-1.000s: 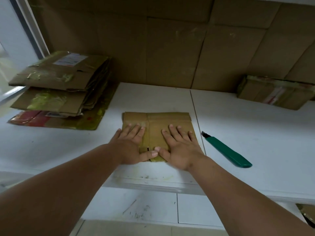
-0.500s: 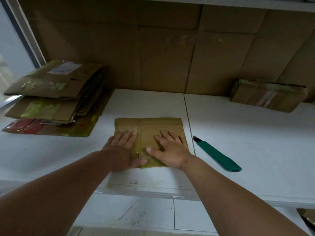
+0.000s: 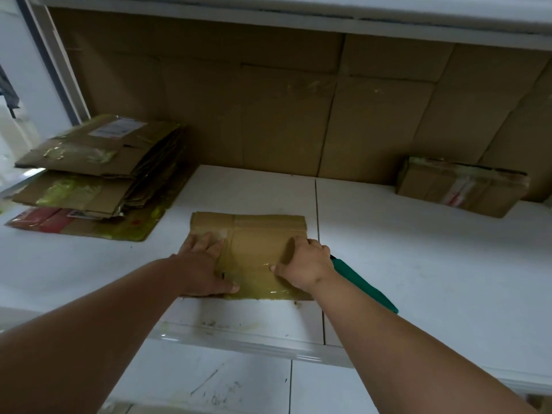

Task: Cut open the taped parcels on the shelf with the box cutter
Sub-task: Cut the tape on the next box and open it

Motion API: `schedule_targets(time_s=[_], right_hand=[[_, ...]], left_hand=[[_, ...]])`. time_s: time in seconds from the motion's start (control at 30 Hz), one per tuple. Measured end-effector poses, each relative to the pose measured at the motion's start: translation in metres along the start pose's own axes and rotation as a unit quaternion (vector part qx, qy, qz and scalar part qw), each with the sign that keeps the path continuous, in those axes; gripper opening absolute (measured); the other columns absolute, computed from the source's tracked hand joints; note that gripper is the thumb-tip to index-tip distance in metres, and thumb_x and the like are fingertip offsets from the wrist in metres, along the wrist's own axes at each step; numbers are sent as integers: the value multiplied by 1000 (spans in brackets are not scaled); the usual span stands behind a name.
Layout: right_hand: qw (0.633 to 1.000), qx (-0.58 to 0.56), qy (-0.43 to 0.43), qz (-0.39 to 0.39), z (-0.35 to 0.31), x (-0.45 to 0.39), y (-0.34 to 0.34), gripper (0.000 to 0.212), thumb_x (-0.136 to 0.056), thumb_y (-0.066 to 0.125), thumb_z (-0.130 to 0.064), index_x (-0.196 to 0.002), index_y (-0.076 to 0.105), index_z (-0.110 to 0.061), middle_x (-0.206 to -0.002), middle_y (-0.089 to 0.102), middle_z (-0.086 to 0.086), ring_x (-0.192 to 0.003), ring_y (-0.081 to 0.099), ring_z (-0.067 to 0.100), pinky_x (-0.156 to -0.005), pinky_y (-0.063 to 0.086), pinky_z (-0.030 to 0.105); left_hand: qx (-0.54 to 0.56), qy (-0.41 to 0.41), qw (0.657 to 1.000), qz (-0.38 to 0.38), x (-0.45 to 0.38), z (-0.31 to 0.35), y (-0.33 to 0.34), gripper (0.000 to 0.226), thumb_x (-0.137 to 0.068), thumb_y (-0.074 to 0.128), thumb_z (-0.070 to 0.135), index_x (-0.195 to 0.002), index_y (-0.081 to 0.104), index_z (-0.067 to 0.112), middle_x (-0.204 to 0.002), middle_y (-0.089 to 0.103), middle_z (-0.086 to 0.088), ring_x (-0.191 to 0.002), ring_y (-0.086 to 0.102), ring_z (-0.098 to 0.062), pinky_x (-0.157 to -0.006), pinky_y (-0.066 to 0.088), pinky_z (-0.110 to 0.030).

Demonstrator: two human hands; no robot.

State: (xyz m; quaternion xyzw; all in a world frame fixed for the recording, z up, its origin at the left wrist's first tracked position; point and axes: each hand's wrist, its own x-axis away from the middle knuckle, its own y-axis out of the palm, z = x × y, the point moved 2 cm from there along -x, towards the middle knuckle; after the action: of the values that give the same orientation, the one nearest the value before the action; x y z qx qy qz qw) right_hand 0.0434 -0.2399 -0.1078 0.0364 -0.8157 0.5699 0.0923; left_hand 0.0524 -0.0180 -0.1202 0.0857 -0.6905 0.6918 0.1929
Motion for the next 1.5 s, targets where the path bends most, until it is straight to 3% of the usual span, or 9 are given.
schedule_targets(time_s=[0.2,0.33,0.67,0.77,0.9,1.1,1.27,1.4,1.5], right_hand=[[938,-328,109,12,15,-10,-19,43,-90,56,-10,-131,43,-6,-119,56,13,-100,57,28,-75,50,35],[910,-394,127,3,21,-11,-20,3,-90,54,-7,-90,52,-6,-86,53,13,-75,51,27,-63,40,33],[880,-467,76,43,12,-6,-22,29,-82,39,2,-104,49,-14,-93,57,25,-73,53,29,-62,39,40],[867,-488,62,80,9,1,-25,26,-81,41,2,-95,53,-17,-99,64,28,-73,61,33,-57,45,37],[843,-524,15,120,-14,5,-42,27,-83,42,0,-90,54,-24,-78,67,16,-61,63,30,-48,47,33],[822,-562,-4,90,-47,6,-54,18,-86,53,-6,-97,60,-19,-96,68,11,-85,63,31,-69,49,41],[785,-617,23,36,-71,9,-34,20,-94,54,-9,-110,57,-20,-92,67,5,-75,63,23,-64,50,31],[698,-715,17,38,-98,12,-21,25,-97,48,-1,-106,54,-24,-105,69,7,-84,67,25,-72,57,38],[622,-781,25,38,-123,12,-12,29,-98,45,2,-105,54,-25,-107,67,10,-92,64,29,-93,51,49]], left_hand=[[20,-24,999,22,8,11,-6,113,-74,59,76,-155,-1,27,-163,-7,-3,-147,-3,-38,-119,15,-50],[84,-57,992,75,16,8,-10,112,-63,75,68,-151,12,39,-161,-3,3,-143,2,-37,-112,28,-53],[372,-31,908,193,24,-10,-15,97,-69,82,52,-148,25,47,-159,-7,17,-145,15,-32,-112,33,-52],[433,2,871,234,24,-19,-23,64,-91,66,21,-142,39,47,-160,-2,11,-145,18,-32,-105,40,-44],[412,10,859,304,31,-38,-44,78,-89,54,-6,-141,38,50,-152,21,1,-124,44,-27,-85,51,-28],[380,-6,850,364,40,-74,-74,83,-87,54,-5,-144,32,51,-137,36,-4,-93,43,-12,-61,33,-12],[366,-33,844,391,55,-108,-86,79,-84,61,4,-148,32,39,-136,45,-7,-105,51,-20,-86,44,-30],[366,-109,836,394,59,-137,-85,88,-78,76,34,-150,26,24,-143,39,-11,-131,38,-34,-108,36,-51],[554,-124,758,321,63,-146,-82,106,-69,82,51,-149,15,34,-144,38,-8,-125,47,-34,-103,43,-53]])
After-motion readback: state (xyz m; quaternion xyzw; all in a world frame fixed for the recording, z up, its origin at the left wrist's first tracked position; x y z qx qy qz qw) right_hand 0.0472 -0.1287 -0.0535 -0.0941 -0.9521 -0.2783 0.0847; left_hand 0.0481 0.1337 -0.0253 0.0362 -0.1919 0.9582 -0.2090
